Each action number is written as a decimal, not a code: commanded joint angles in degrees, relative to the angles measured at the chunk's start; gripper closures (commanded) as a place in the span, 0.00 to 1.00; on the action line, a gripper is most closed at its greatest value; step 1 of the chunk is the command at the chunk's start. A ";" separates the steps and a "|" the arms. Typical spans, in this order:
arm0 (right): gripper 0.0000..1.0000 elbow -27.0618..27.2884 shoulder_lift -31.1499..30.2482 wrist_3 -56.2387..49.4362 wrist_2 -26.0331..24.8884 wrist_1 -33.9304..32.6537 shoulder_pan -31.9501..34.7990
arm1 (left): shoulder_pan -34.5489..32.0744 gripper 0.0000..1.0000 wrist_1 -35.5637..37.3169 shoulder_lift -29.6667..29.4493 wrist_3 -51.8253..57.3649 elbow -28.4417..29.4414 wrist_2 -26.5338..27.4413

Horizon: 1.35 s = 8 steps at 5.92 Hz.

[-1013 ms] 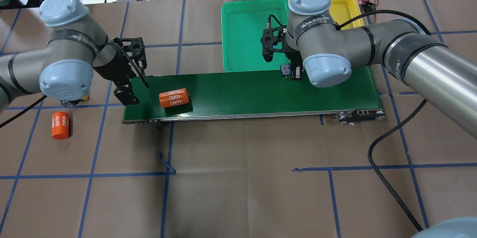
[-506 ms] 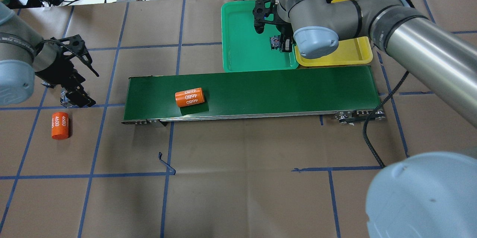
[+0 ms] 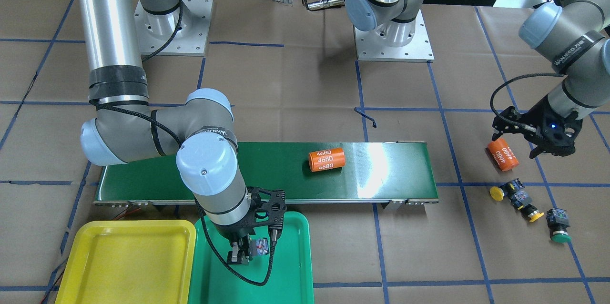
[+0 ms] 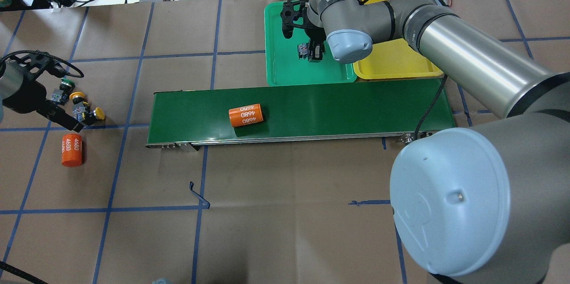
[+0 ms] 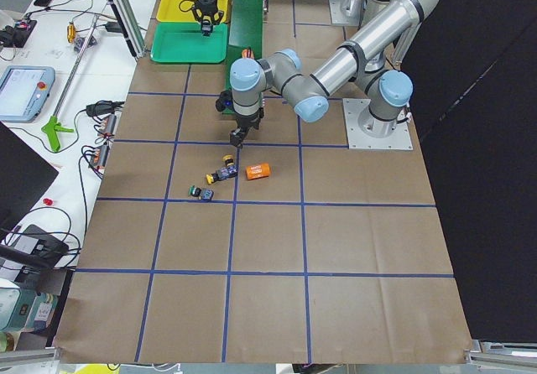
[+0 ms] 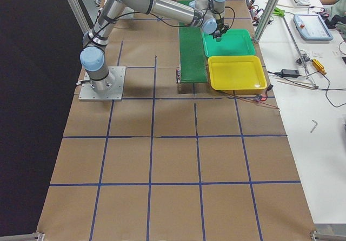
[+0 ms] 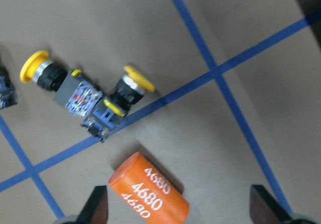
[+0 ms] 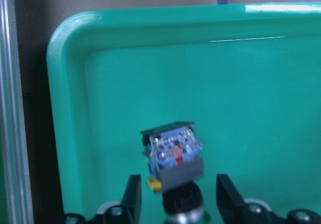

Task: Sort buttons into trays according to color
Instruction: 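Drop green button in green tray with right while left grasps another cylinder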

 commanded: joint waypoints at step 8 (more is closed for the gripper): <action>0.00 4.04 -25.61 2.16 -0.98 33.70 -0.33 | 2.30 0.68 5.40 -9.31 -18.26 -2.38 4.77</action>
